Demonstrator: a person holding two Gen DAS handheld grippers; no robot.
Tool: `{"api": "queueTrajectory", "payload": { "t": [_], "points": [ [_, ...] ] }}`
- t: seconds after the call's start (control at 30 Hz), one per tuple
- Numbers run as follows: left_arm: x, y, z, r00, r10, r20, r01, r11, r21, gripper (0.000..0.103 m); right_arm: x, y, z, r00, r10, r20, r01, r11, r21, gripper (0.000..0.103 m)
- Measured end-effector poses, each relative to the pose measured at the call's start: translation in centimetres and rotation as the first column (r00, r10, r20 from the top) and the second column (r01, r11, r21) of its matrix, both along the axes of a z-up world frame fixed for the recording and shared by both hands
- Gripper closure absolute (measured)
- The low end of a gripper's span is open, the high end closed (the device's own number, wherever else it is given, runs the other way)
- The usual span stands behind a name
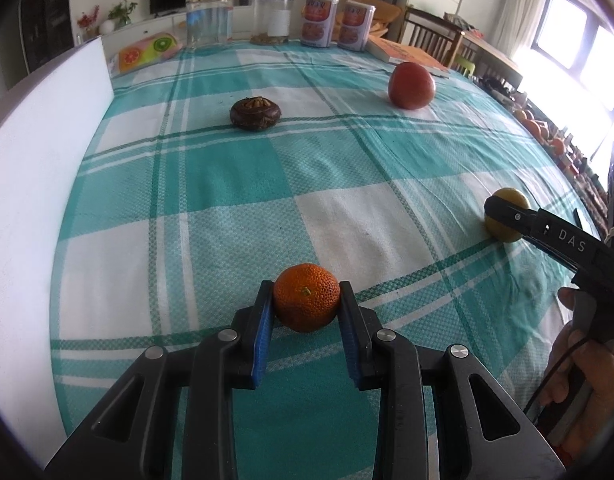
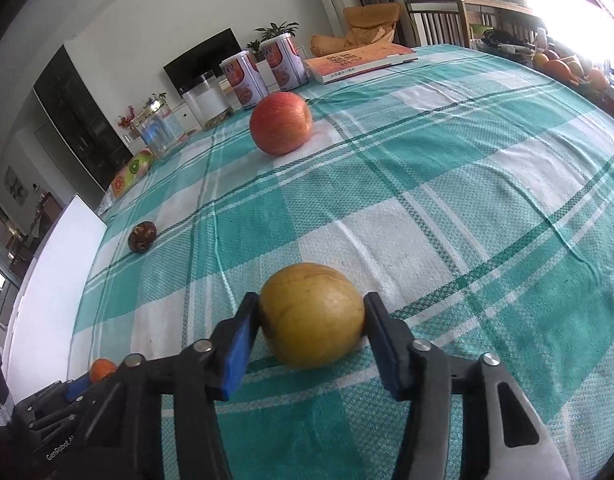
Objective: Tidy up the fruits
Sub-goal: 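Grasp the tangerine with the left tool while the right tool grasps the yellow grapefruit, then carry both fruits into the cardboard box and open both tools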
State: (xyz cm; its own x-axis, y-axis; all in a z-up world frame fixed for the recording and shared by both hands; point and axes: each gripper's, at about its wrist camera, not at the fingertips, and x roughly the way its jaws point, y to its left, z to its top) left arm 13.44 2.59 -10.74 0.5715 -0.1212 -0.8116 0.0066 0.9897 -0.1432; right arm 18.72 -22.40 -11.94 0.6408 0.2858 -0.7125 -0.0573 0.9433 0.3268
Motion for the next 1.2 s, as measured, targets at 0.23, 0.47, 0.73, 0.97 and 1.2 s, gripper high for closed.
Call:
{"api": "queueTrajectory", "payload": {
  "t": [0.23,0.47,0.73,0.97,1.2],
  "points": [
    [-0.5,0.8,0.8,1.0,0.011,0.016,-0.011,1.0,0.002,0.072,-0.8,-1.1,0.2,1.0,-0.001,0.006,0.001,0.993,0.115,0.053],
    [-0.4,1.2,0.9,0.999,0.031,0.01,-0.031,0.999,0.014,0.072,-1.7,-0.6,1.0,0.999,0.034,0.042,-0.039,0.99,0.136,0.052],
    [-0.6,1.0,1.4,1.0,0.023,0.021,-0.024,0.999,0.034,0.072,-2.3,1.2,1.6,0.994,0.087,0.069,-0.092,0.993,0.068,0.053],
    [-0.9,1.3,1.8,0.999,0.024,0.022,-0.024,1.0,0.008,0.072,-2.2,1.0,1.3,0.995,0.08,0.055,-0.084,0.994,0.073,0.053],
    [-4.0,4.0,5.9,0.999,0.001,0.035,0.006,0.978,-0.21,0.072,-2.9,3.5,1.8,0.983,0.178,0.054,-0.179,0.984,0.017,0.052]
  ]
}}
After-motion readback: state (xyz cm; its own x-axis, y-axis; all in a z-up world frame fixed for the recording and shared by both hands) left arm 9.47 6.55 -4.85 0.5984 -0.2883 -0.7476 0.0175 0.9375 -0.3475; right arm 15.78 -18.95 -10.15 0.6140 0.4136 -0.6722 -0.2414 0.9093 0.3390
